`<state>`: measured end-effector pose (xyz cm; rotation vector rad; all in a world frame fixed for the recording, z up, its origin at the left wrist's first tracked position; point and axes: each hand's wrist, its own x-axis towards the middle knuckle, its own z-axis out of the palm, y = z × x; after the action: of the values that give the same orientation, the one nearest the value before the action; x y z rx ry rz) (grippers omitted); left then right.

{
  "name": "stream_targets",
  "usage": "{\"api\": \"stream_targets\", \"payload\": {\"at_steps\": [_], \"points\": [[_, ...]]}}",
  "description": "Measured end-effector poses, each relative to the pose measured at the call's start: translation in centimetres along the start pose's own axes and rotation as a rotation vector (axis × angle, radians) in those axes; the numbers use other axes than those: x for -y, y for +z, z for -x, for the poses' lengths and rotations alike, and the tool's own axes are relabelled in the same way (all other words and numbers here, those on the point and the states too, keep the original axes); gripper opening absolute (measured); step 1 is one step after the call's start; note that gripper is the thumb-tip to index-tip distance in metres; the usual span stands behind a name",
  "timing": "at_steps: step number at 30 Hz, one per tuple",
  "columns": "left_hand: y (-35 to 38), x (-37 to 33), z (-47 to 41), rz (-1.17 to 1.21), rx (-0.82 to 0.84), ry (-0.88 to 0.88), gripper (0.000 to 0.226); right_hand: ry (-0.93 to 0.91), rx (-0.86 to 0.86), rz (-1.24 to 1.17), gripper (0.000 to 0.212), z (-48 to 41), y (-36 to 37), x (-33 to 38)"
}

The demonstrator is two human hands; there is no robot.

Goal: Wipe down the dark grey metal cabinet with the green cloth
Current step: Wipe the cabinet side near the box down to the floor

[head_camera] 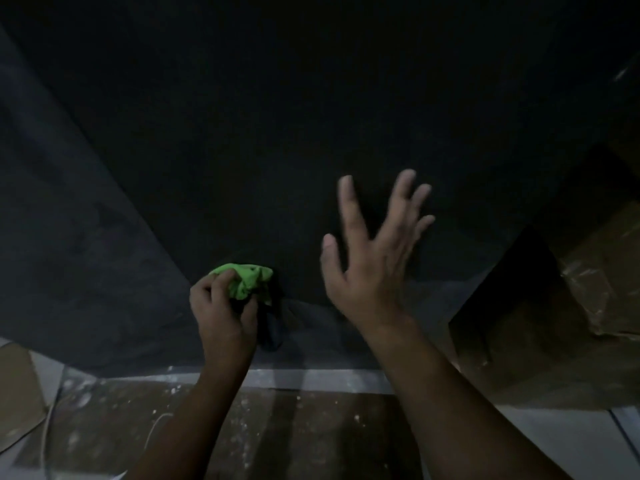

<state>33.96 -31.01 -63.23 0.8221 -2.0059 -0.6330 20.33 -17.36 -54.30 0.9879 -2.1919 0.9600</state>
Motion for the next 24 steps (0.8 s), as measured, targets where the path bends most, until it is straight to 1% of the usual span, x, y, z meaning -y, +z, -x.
{"api": "stream_targets", "payload": {"at_steps": [2,3,5,8,12,17,18,20,22,24], "points": [[-0.4,0.6,0.2,0.031,-0.023,-0.077,0.052,-0.190,0.118,0.092,0.059,1.0,1.5,0.8],[-0.5,1.0,0.3,0.053,-0.039,-0.127,0.052,-0.236,0.143,0.142,0.058,1.4,2.1,1.0],[-0.5,1.6,0.7,0.084,-0.066,-0.218,0.052,-0.238,0.135,0.200,0.060,1.7,2.9,1.0],[-0.1,2.5,1.6,0.110,-0.067,-0.310,0.050,-0.240,0.103,0.252,0.060,1.7,3.4,0.5],[0.6,4.1,2.3,0.168,-0.108,-0.466,0.041,-0.230,0.075,0.285,0.057,1.7,3.8,0.2],[2.0,2.7,0.8,0.337,-0.219,-0.792,0.037,-0.225,0.065,0.285,0.060,1.5,4.2,0.1],[2.3,1.8,0.5,0.332,-0.224,-0.806,0.037,-0.227,0.062,0.285,0.060,1.5,4.2,0.1],[2.8,-0.2,0.4,0.295,-0.211,-0.734,0.038,-0.232,0.050,0.285,0.061,1.4,4.4,-0.1],[3.0,-1.7,1.0,0.264,-0.190,-0.576,0.042,-0.231,0.035,0.274,0.061,1.5,4.7,-0.3],[3.3,-1.6,1.9,0.180,-0.111,-0.362,0.043,-0.236,0.027,0.271,0.058,1.5,4.9,-0.4]]}}
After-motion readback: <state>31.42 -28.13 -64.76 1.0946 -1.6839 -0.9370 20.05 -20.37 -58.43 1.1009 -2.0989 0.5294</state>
